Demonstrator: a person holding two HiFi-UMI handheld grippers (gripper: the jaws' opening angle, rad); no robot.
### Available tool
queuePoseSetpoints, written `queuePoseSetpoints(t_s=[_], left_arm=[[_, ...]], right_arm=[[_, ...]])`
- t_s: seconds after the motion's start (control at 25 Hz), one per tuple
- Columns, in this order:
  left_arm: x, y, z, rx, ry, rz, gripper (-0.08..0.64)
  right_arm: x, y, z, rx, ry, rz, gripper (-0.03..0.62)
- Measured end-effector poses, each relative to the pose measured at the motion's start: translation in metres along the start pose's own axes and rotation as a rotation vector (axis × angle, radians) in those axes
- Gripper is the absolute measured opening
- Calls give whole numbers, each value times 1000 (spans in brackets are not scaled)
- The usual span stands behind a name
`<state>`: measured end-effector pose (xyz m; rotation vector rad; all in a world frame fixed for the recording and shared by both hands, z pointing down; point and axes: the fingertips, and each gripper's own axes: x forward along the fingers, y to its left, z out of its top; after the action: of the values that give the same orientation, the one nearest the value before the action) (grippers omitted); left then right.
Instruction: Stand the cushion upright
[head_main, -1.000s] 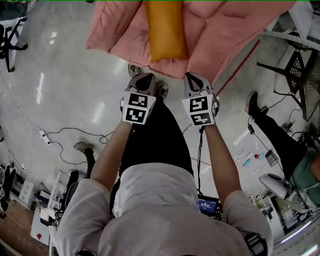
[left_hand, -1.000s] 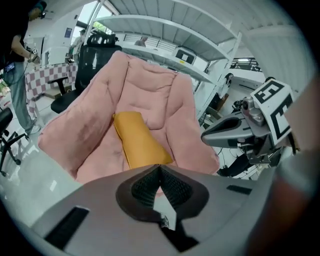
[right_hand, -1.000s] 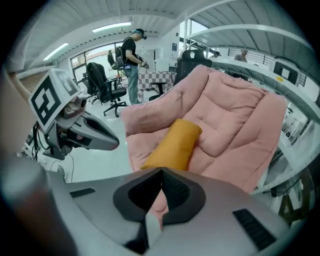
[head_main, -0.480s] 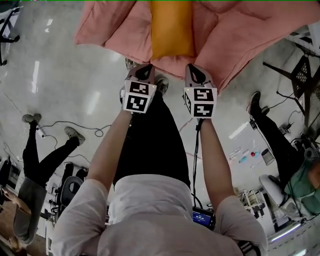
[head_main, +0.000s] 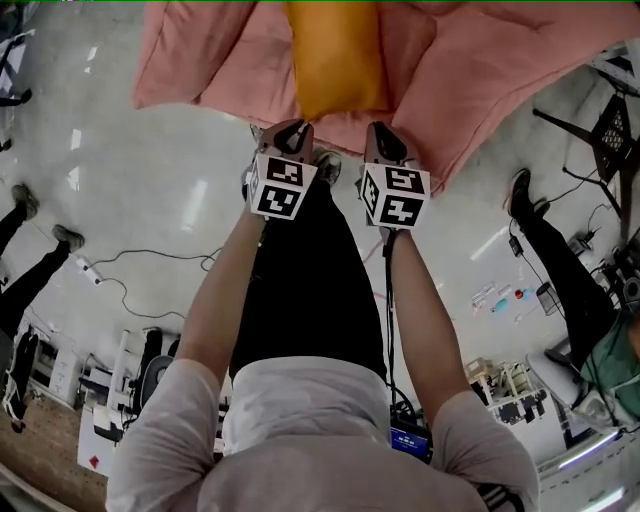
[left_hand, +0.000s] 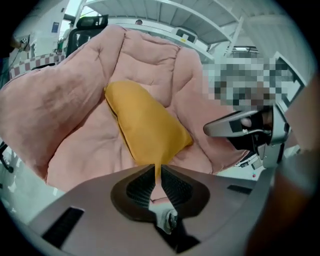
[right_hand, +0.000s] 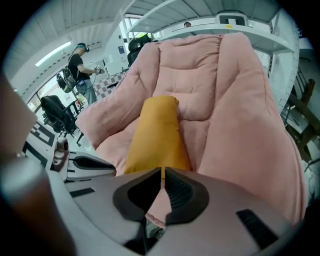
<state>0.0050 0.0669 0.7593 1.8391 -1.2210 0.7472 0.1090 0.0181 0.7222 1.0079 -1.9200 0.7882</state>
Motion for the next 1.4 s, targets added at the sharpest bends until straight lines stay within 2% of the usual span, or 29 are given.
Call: queuePoseSetpoints(t_s=[0.08, 0.16, 0.36, 0.8, 0.88, 1.04, 1.2, 1.4], left_arm=[[4, 2, -5, 28, 21, 8, 21], [9, 4, -11, 47, 40, 2, 80], [16, 9, -19, 53, 64, -22, 136], [43, 19, -30, 111, 110, -51, 149], [48, 22, -31, 117, 116, -53, 149], [44, 27, -28, 92, 94, -95, 118], [32, 40, -28, 126, 100, -110, 112], [23, 47, -26, 130, 104, -115, 110]], right_arm=[[4, 0, 0, 9, -9, 6, 28], [11, 1, -2, 10, -7, 7, 85], [21, -5, -1, 11, -4, -46, 160], [41, -13, -4, 44, 28, -140, 176], [45, -13, -7, 7, 48, -145, 179], [49, -5, -12, -125, 90, -132, 192], [53, 6, -12, -222, 113, -124, 193], [65, 13, -6, -335, 128, -115, 195]])
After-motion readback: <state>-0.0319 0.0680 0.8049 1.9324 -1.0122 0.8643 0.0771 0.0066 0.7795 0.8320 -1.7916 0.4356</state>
